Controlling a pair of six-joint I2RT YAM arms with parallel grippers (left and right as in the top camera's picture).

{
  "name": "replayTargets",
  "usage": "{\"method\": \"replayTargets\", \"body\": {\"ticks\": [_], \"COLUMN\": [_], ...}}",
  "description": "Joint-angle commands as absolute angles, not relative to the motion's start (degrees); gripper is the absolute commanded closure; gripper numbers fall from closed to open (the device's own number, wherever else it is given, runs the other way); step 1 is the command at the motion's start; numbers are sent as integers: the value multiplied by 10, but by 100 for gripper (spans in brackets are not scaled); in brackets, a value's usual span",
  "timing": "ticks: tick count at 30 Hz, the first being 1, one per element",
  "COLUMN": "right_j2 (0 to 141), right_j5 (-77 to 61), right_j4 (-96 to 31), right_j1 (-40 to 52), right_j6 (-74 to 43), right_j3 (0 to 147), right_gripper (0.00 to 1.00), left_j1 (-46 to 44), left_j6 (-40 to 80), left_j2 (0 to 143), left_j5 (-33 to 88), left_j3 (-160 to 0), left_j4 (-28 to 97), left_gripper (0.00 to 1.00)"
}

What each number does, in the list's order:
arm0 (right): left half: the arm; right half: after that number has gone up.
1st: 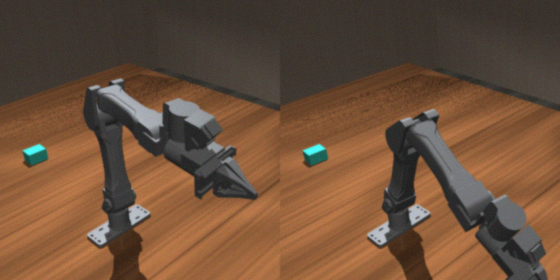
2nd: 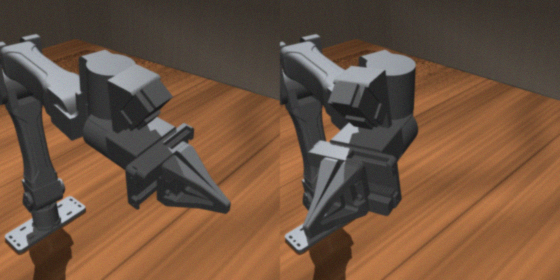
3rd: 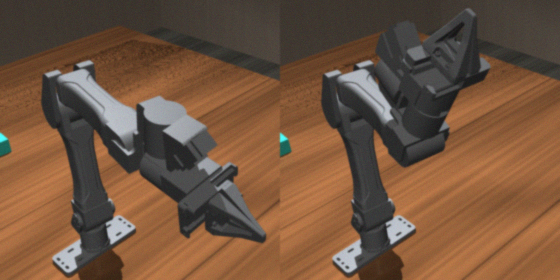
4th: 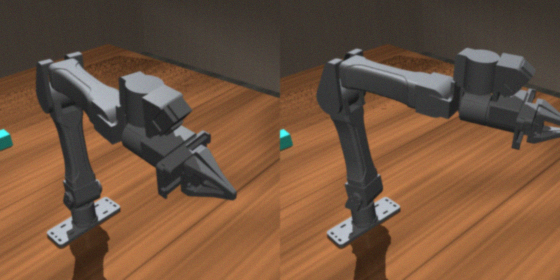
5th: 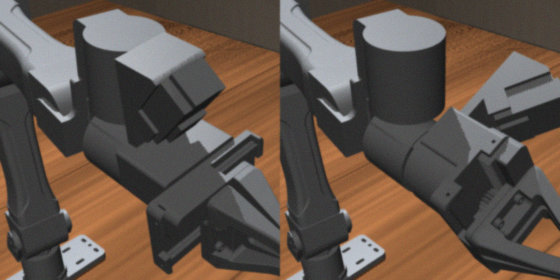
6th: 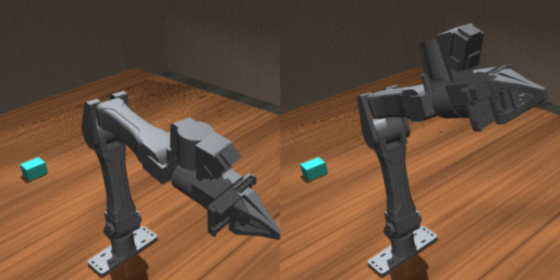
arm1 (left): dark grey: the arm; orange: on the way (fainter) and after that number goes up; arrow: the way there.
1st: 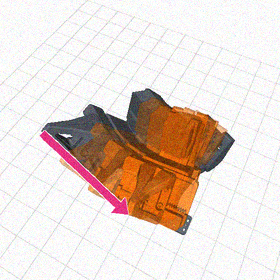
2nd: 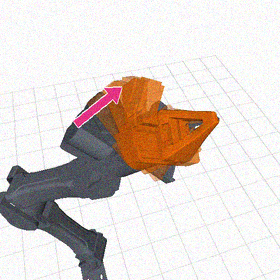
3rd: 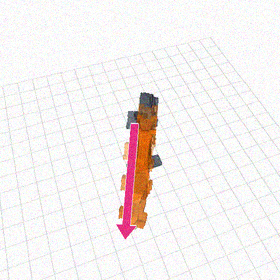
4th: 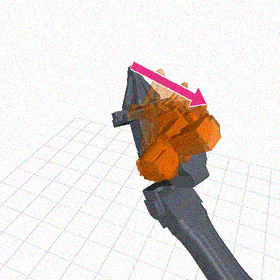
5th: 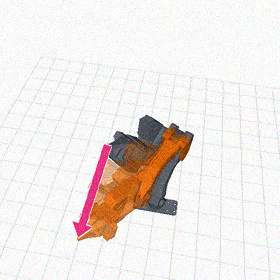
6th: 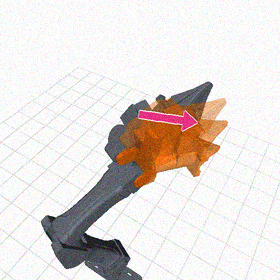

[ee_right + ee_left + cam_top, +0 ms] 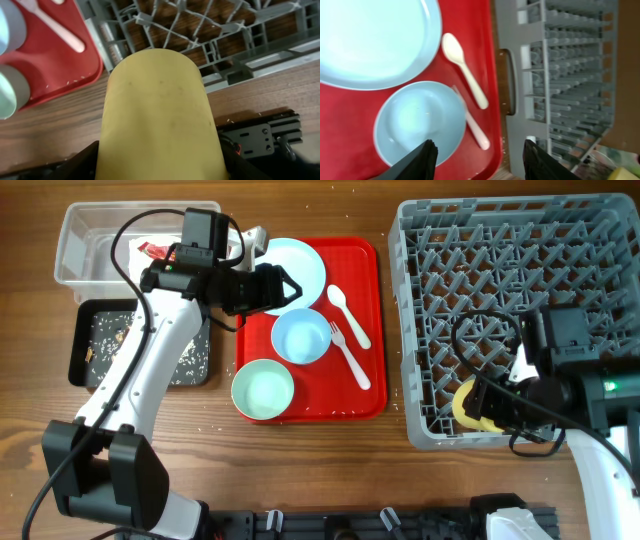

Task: Sort waste into correct bins and load items into the dishwasher rack
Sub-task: 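Place the yellow cup in the rack's front-left area with the right gripper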

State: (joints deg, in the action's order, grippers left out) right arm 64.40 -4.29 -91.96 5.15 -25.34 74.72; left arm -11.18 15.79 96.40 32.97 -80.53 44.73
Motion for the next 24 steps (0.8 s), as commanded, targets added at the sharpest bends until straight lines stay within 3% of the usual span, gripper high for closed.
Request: {"method": "replayTargets", "body": {"ticks": [1,9,18,22,24], "right_j2": [663,734,794,824,825], "right_j5": [-15,-35,-52,-52,-57], "right_j4": [-915,-837,-768,-757,-741], "right_j1": [52,53,55,74,76], "right_j6": [-272,-260,-240,-240,-242], "right_j3": [719,669,631,621,627], "right_gripper": [52,52,51,23,16], "left_j1": [-111,-111,-111,-111,-111], "left_j6": [152,153,153,153,153], "left_j2": [934,829,815,815,815], "left_j5": [248,94,74,74,74], "left_j3": [-811,-811,-811,-811,-811], "left_j4": [460,496,505,505,505], "left_gripper": [43,39,37,36,36]}}
